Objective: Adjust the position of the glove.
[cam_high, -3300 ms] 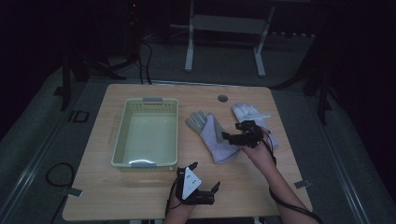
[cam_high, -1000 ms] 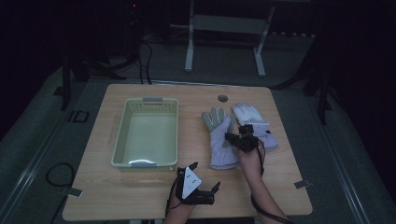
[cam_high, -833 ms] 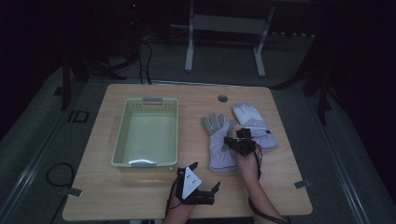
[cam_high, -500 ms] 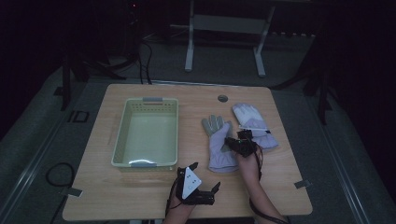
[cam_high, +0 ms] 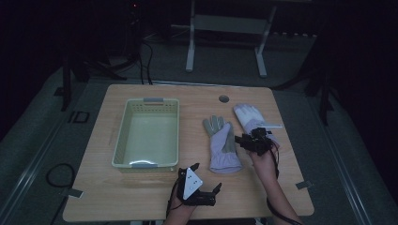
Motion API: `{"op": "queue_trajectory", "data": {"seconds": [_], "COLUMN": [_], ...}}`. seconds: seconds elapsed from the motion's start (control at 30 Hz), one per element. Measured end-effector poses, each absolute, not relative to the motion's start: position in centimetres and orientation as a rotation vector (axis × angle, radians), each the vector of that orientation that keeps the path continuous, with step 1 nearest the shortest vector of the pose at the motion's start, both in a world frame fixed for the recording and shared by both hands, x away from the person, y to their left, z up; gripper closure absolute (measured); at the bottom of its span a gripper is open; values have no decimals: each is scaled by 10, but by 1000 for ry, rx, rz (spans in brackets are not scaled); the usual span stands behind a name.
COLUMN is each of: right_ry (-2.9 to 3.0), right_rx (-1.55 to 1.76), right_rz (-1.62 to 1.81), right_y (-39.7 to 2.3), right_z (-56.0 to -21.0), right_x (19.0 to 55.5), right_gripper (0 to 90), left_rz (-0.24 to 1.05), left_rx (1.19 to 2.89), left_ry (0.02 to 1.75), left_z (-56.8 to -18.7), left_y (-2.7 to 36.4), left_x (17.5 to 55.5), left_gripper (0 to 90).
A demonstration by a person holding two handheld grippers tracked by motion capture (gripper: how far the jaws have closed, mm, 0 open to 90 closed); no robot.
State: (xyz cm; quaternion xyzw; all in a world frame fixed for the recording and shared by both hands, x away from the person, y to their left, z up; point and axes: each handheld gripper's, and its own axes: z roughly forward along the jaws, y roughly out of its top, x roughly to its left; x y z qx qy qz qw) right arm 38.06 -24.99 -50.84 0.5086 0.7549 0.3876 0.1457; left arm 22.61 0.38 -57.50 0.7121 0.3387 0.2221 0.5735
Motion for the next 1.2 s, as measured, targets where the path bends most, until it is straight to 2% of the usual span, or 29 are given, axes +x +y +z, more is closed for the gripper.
{"op": "queue_trajectory", "data": {"seconds": [0.1,0.2,0.3,0.6,0.77,1.2], "right_ry": [2145,2139,2123,2096,2101,2177], "right_rx": [1429,1407,1390,1390,1412,1447], "right_rz": [1100,1090,1092,1078,1060,1004], "right_y": [-257,-264,-273,-316,-335,-343], "right_z": [-506,-502,-498,-491,-494,-502], "right_x": [378,379,382,409,422,459], "right_gripper": [577,516,502,473,418,423], "left_rz": [522,526,524,524,524,527], "left_rx": [1668,1669,1668,1667,1667,1670], "left_ry": [792,788,789,789,789,792], "left_z": [-575,-575,-575,-575,-575,-575], "left_y": [4,4,4,4,3,3], "left_x": [226,226,226,226,226,226], "left_gripper": [1,1,1,1,1,1]}}
